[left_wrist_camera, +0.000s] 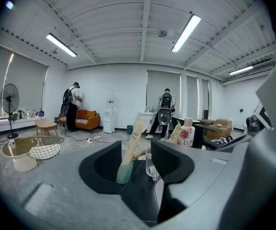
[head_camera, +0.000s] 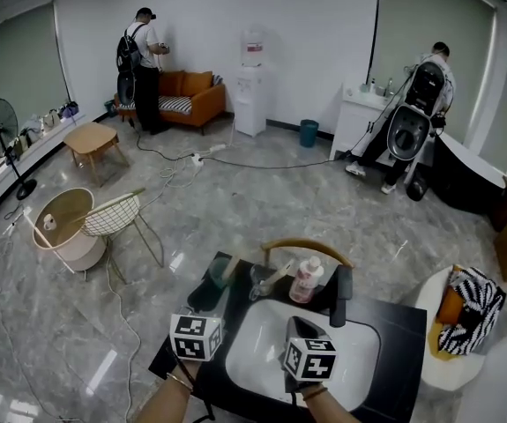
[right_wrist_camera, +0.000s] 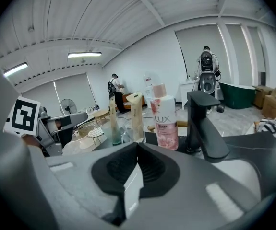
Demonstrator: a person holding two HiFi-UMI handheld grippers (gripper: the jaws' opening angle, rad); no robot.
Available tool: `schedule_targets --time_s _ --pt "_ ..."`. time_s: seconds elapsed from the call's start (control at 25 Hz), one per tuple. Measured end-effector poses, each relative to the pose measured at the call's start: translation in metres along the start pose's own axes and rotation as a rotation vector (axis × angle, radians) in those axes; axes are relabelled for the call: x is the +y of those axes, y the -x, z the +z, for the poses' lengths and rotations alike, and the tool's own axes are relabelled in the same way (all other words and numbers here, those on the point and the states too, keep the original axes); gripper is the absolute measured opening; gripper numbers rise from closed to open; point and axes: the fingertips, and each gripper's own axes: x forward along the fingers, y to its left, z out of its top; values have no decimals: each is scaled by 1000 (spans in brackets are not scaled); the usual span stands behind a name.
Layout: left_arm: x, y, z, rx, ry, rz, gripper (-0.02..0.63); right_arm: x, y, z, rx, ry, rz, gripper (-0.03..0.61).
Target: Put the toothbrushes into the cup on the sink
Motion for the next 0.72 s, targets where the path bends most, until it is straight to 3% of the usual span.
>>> schedule_targets --time_s 0.32,0.72 --pt "-3 40 -4 -18 89 66 169 12 14 13 -40 49 9 3" --pt "-15 89 -6 -44 133 122 97 28 35 38 -107 100 53 3"
